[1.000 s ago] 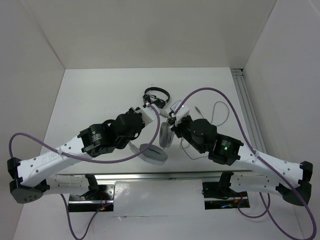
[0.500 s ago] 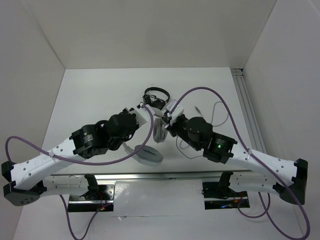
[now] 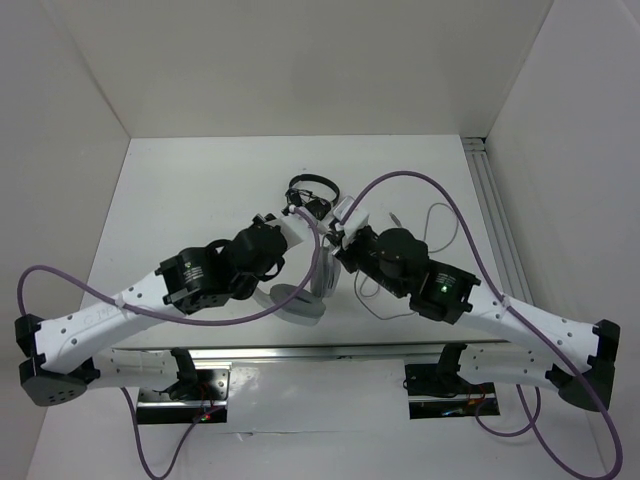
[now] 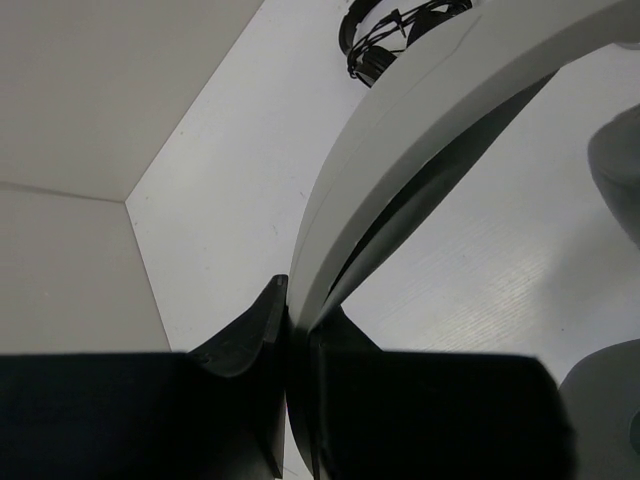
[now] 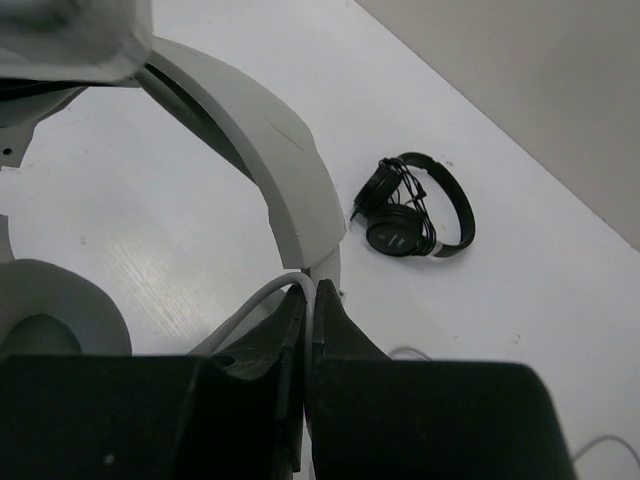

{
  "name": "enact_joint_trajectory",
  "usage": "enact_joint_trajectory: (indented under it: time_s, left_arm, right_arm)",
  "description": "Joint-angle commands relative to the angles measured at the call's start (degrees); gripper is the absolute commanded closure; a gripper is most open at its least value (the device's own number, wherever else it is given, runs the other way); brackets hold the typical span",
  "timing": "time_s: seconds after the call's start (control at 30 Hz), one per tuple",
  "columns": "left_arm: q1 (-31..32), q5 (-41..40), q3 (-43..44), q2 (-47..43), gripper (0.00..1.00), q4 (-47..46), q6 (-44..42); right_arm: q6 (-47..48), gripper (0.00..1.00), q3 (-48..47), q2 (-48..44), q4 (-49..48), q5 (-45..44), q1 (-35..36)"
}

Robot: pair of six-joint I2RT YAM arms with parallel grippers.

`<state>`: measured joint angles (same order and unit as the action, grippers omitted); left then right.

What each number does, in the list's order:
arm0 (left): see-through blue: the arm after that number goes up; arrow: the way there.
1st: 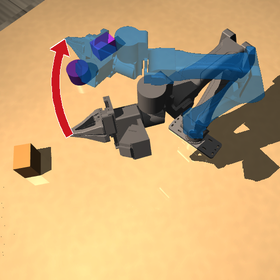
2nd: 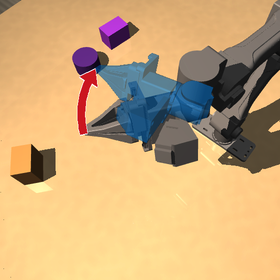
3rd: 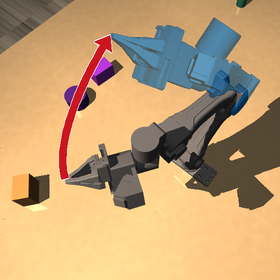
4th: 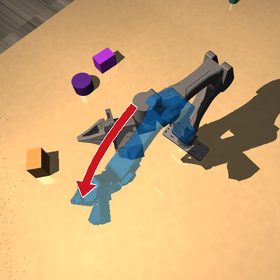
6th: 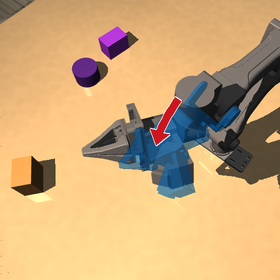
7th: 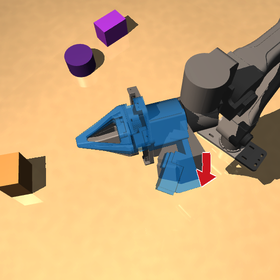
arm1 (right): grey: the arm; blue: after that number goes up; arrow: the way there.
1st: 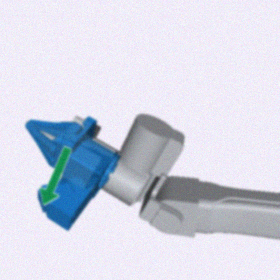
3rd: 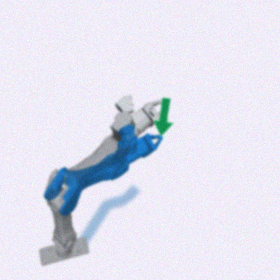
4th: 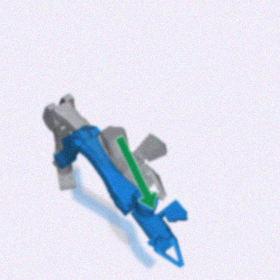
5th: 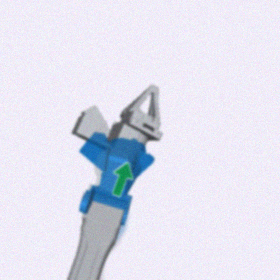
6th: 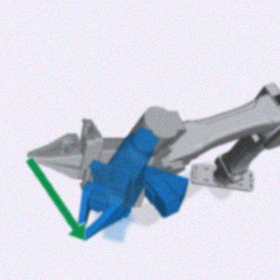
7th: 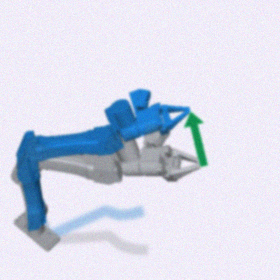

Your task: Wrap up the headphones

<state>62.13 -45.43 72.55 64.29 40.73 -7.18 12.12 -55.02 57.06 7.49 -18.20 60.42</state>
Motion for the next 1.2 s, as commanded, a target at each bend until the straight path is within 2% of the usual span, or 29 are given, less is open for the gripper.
enact_joint_trajectory:
  time_s: [0.0,0.13,0.3,0.37,0.5,0.7,0.9,1.1,1.17]
  left_arm:
    - [2.73,1.94,2.42,1.35,1.0,-2.41,-0.2]
    - [1.07,0.61,3.03,1.89,1.0,-2.94,0.32]
    - [-1.66,-1.5,4.78,2.42,1.0,-4.26,2.17]
    - [-2.27,0.76,4.79,1.81,1.0,-4.96,2.7]
    - [-2.27,0.52,3.48,0.57,1.0,-5.75,2.7]
    - [-2.8,3.5,2.07,0.04,1.0,-5.75,2.08]
    - [-2.8,10.61,2.59,-0.57,1.0,-4.0,2.08]
    - [-2.8,17.03,3.12,0.13,1.0,-1.97,3.14]
    - [-2.8,18.88,3.64,0.13,1.0,-1.97,3.66]
  right_arm:
    - [1.85,1.0,-5.26,-0.72,1.29,-3.95,-1.98]
    - [1.85,1.0,-8.6,0.51,9.02,-2.82,-1.98]
    - [0.71,0.99,-9.75,1.13,12.38,2.81,-1.98]
    - [0.71,0.99,-9.75,1.74,12.99,2.03,-1.98]
    - [0.1,1.0,-8.53,1.22,11.15,-1.84,-1.98]
    - [1.33,1.0,-6.15,-0.72,5.35,-15.1,-1.98]
    - [1.33,0.94,-3.87,0.42,2.19,-14.15,-1.98]
    - [1.33,0.94,-3.33,0.95,-1.68,-12.39,-1.98]
    - [1.94,0.89,-2.81,0.95,-2.73,-12.39,-1.98]
